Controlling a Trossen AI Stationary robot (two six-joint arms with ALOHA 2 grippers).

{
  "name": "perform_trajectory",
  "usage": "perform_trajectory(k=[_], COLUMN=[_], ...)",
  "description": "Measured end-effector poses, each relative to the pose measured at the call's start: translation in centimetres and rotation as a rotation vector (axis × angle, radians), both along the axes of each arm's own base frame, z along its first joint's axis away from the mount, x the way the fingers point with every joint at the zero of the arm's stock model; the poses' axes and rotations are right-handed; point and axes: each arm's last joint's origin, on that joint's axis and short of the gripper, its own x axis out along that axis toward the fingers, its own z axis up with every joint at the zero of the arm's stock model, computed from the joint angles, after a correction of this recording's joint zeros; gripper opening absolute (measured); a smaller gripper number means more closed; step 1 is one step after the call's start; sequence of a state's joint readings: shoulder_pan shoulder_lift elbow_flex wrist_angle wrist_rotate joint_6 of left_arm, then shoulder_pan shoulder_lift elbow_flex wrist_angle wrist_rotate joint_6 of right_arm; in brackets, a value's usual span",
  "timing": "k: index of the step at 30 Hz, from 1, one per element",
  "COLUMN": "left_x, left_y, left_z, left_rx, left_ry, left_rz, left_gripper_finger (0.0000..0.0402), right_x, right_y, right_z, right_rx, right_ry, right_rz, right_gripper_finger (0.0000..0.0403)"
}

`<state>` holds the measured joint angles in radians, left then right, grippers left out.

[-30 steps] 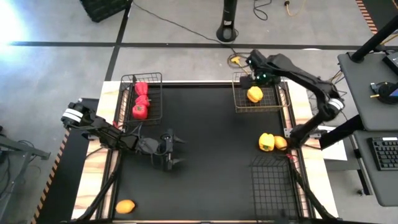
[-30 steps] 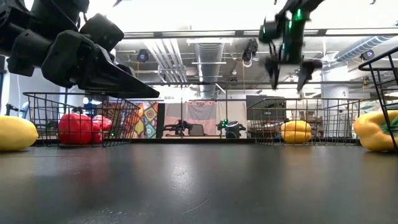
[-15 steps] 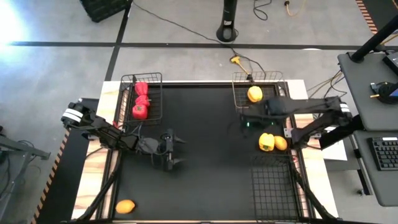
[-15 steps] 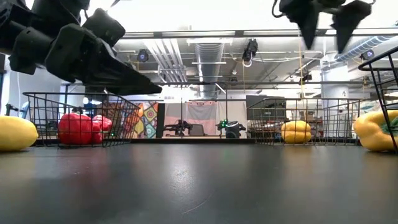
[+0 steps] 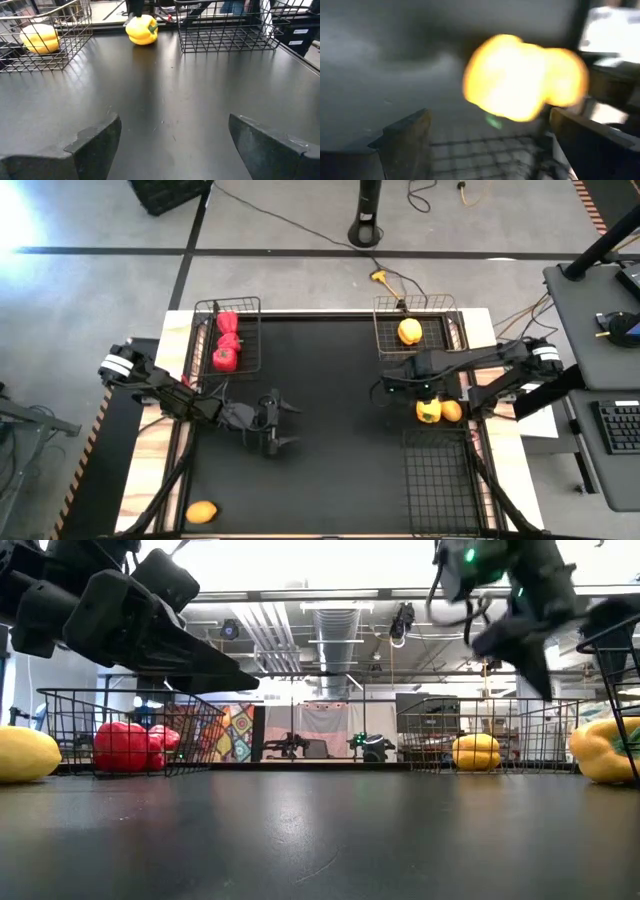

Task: Sort produce into baskets
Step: Put the yellow bell pepper into the gold mesh basket

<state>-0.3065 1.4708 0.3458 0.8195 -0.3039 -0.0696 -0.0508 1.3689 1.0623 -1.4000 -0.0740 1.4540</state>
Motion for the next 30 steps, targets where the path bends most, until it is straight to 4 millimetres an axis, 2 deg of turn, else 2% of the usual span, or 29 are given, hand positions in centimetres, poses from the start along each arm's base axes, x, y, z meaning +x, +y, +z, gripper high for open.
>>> perform_trajectory(k=[2,5,8,12,15,24,30], left_x=[0.0,0.0,0.0,0.0,0.0,0.0,0.0], left_y=[0.0,0.0,0.0,0.0,0.0,0.0,0.0], left_z=[0.0,-0.1,-0.1,-0.1,-0.1,0.0,0.0], left_rx=[0.0,0.008,0.01,0.026,0.032,0.031,0.03], left_ry=[0.001,0.007,0.008,0.007,0.007,0.002,0.002], left_rz=[0.0,-0.002,-0.002,-0.007,-0.008,-0.008,-0.008], left_gripper_finger=[0.0349,0.0349,0.0349,0.0349,0.0349,0.0349,0.0349], right_x=[-0.1,-1.2,-2.2,-2.3,-2.1,-1.8,-1.5], right_y=[-0.6,-1.5,-2.1,-2.2,-2.1,-2.2,-2.3], right_z=[-1.5,-3.2,-4.2,-5.3,-6.0,-6.8,-7.5], right_rx=[0.037,0.045,0.012,0.046,0.089,0.077,0.087], right_ry=[-0.02,0.047,0.108,0.068,0.019,0.018,0.052], right_rz=[-0.031,-0.091,-0.118,-0.129,-0.147,-0.131,-0.113], right_gripper_finger=[0.04,0.04,0.04,0.04,0.04,0.0399,0.0358])
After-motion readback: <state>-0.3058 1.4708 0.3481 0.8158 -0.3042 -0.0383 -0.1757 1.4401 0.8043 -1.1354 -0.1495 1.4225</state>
